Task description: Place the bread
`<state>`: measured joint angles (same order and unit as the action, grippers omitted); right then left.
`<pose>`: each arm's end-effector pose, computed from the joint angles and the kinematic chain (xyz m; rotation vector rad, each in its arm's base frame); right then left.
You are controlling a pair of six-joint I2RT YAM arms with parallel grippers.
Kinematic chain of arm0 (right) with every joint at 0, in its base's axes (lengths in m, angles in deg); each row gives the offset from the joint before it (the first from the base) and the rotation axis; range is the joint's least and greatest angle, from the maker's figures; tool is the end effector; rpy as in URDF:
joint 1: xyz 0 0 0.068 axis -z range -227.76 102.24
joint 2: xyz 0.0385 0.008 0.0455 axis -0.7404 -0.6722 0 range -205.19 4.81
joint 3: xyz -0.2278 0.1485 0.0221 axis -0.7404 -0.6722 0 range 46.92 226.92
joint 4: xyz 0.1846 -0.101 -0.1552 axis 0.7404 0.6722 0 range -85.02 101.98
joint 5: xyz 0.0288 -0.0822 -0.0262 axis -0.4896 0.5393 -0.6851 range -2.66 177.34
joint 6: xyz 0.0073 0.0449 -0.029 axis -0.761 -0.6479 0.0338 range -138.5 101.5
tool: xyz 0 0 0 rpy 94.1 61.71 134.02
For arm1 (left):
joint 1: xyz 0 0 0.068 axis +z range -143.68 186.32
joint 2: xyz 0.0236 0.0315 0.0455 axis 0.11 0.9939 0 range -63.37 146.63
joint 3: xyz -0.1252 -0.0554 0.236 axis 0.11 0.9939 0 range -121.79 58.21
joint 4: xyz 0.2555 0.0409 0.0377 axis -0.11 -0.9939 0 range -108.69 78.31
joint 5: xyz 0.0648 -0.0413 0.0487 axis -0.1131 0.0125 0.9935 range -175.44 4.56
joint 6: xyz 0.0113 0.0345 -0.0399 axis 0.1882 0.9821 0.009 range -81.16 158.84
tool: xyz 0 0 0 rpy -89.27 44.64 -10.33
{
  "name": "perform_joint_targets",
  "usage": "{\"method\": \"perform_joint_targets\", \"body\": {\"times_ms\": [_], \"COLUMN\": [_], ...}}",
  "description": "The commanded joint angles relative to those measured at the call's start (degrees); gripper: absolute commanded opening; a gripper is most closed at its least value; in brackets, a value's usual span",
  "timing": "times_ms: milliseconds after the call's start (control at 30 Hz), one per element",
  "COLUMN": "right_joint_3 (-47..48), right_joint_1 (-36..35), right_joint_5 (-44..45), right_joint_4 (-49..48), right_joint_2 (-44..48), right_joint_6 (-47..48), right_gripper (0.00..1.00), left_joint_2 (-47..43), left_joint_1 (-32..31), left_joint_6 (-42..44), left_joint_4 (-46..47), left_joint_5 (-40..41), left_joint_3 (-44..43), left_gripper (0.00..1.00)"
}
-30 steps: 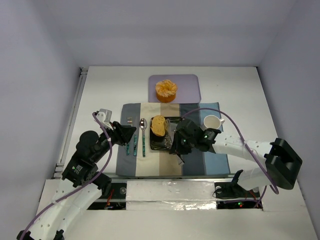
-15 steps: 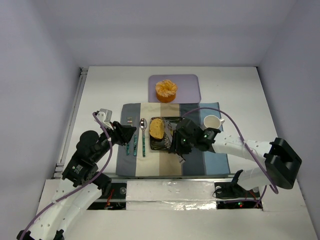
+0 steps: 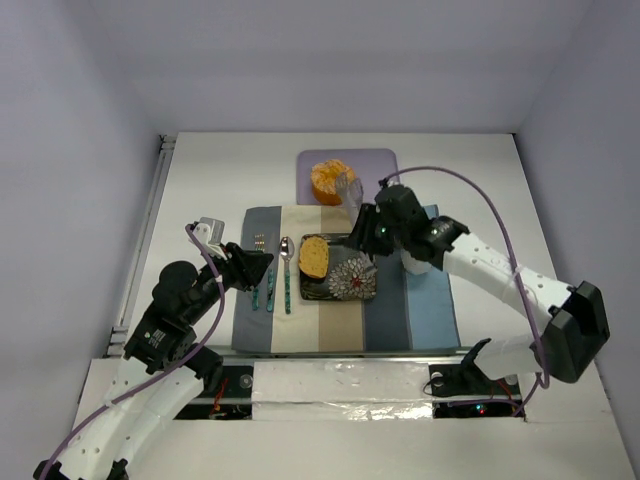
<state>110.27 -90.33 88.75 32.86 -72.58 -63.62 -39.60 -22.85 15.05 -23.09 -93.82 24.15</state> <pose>0.2188 0.1995 0.2966 0.0674 2.4214 0.7268 0.1005 -0.0622 0.3206 0.1957 1.6419 -0.8295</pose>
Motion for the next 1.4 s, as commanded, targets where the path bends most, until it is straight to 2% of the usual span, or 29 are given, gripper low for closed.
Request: {"method": "perform_joint_targets", "body": {"times_ms": [0, 67, 267, 433, 1000, 1100, 1200, 1367], "right_joint_3": [5.1, 8.53, 16.26, 20.14, 23.31, 22.08, 20.68, 19.18], "right_joint_1": [5.38, 7.83, 12.41, 14.35, 15.5, 15.5, 15.5, 15.5], "right_joint_5": [-2.1, -5.88, -9.58, -10.02, -15.12, -16.0, -16.18, -14.6], "right_joint_4": [-0.46, -0.19, -0.11, 1.13, 1.48, 0.86, 0.07, -0.19], "right_joint_2": [-4.17, -8.37, -16.74, -22.45, -29.23, -29.14, -28.35, -26.77], "right_joint_6": [6.44, 9.6, 12.07, 13.66, 15.33, 15.33, 15.15, 14.98], "right_gripper": [0.48, 0.49, 0.51, 0.52, 0.55, 0.53, 0.46, 0.29], "left_joint_2": [-0.04, -0.13, 0.05, -0.04, 0.58, 0.66, 0.58, 0.84], "left_joint_1": [-0.19, -0.19, 0.34, 0.34, 2.63, 3.15, 3.15, 3.15], "left_joint_6": [0.59, 0.59, 0.85, 0.85, 1.11, 1.12, 1.12, 1.2], "left_joint_4": [3.14, 3.22, 3.49, 3.58, 4.19, 4.28, 4.19, 4.45], "left_joint_5": [-0.76, -0.93, -1.9, -1.99, -3.75, -4.1, -4.01, -4.54], "left_joint_3": [0.84, 0.84, 0.84, 0.84, 1.1, 1.1, 1.02, 1.19], "left_gripper": [0.28, 0.28, 0.28, 0.28, 0.28, 0.28, 0.28, 0.28]}}
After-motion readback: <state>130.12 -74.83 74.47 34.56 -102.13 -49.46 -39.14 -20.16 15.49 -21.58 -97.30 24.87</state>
